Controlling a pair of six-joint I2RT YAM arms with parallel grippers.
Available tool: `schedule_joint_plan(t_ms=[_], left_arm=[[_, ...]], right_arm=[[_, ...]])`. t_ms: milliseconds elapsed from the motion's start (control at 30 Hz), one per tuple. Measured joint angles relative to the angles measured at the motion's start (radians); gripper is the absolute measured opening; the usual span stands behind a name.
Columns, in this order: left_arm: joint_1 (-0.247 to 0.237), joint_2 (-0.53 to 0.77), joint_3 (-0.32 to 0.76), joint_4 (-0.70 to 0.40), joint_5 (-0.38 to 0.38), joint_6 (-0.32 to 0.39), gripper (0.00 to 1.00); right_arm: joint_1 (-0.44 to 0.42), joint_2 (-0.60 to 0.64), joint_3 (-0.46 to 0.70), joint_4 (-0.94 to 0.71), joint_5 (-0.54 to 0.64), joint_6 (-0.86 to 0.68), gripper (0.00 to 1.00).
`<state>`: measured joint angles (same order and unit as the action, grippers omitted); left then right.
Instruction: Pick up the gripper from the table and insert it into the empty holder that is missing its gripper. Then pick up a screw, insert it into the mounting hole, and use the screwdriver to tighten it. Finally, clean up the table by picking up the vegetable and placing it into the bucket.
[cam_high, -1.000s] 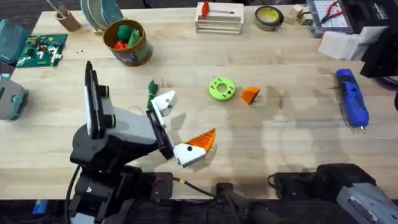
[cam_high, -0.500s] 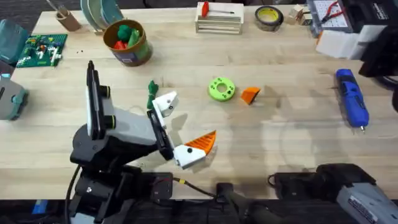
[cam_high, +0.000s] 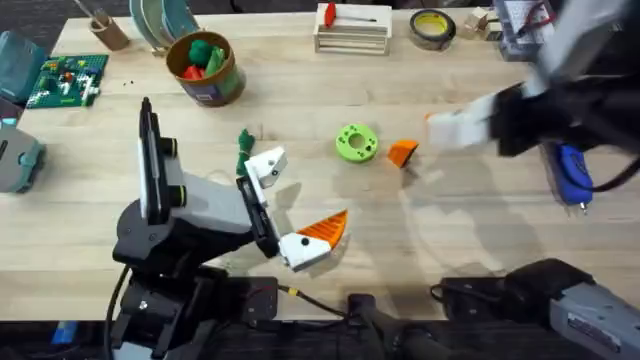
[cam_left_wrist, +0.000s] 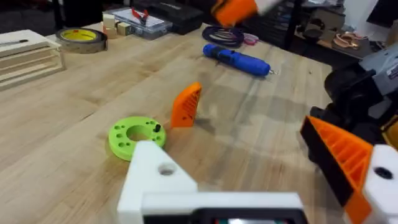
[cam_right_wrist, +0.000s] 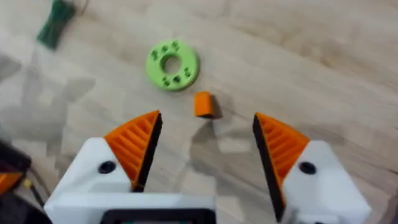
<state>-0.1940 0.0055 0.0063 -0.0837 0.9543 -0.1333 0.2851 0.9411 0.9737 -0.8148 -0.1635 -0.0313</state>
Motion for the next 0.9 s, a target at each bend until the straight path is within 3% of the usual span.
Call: schedule_joint_plan(t_ms=[100, 167, 900], left_arm=[[0.0, 0.0, 0.0, 0.0, 0.0, 0.0, 0.993], [0.0, 0.0, 0.0, 0.0, 0.0, 0.0, 0.993], [0.0, 0.0, 0.0, 0.0, 0.0, 0.003, 0.993]], right_arm=[[0.066, 0.053, 0.0, -0.008, -0.003, -0.037, 0.9], [0.087, 0.091, 0.0, -0.002, -0.004, -0.054, 0.984], [0.09, 0.474, 0.0, 0.077, 0.01, -0.142, 0.992]])
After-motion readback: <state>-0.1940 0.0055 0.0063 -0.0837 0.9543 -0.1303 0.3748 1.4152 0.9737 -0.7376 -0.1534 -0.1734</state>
